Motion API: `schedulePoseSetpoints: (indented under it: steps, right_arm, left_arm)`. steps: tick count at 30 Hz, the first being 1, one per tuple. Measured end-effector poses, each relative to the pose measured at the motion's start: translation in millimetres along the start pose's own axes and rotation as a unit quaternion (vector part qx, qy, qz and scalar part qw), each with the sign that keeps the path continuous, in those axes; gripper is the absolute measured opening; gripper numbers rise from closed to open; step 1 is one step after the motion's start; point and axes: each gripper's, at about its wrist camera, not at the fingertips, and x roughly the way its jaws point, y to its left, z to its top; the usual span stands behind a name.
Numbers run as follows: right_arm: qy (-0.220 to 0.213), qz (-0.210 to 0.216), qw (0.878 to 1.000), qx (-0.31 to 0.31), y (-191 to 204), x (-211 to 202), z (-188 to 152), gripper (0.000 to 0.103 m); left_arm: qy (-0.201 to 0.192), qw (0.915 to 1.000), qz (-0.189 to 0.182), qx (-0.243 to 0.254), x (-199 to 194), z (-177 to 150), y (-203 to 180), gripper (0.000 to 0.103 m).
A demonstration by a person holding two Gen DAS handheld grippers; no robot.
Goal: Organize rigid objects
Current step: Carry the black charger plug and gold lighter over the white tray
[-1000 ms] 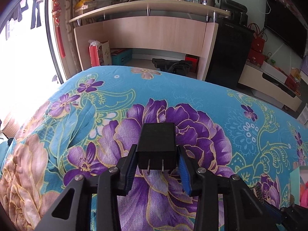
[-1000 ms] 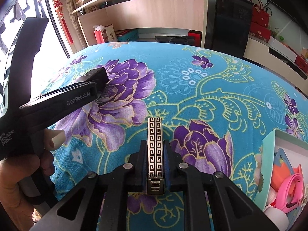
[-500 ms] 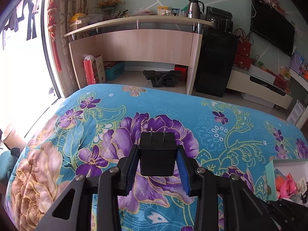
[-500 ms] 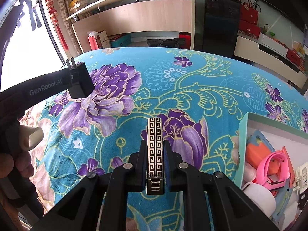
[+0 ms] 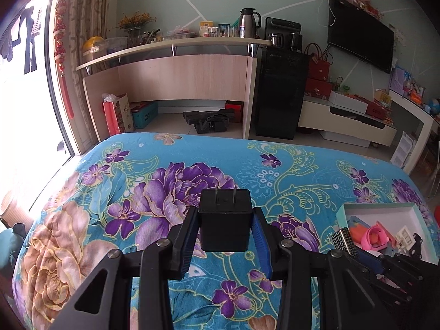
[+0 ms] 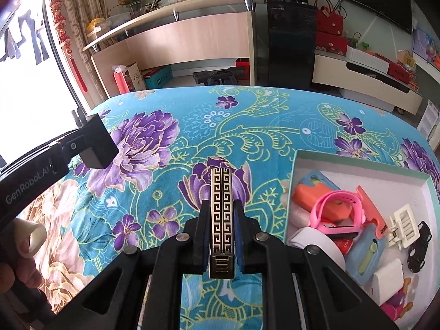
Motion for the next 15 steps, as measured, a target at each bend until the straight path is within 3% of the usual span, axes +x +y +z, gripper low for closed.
schedulePoseSetpoints:
  steps: [15]
  right_arm:
    - [-0.011,-0.016,0.999,0.049,-42,-60,-46,0.015]
  left_arm:
    - [0.013,0.9961,-0.052,0.070,-57,-39,-61,0.041]
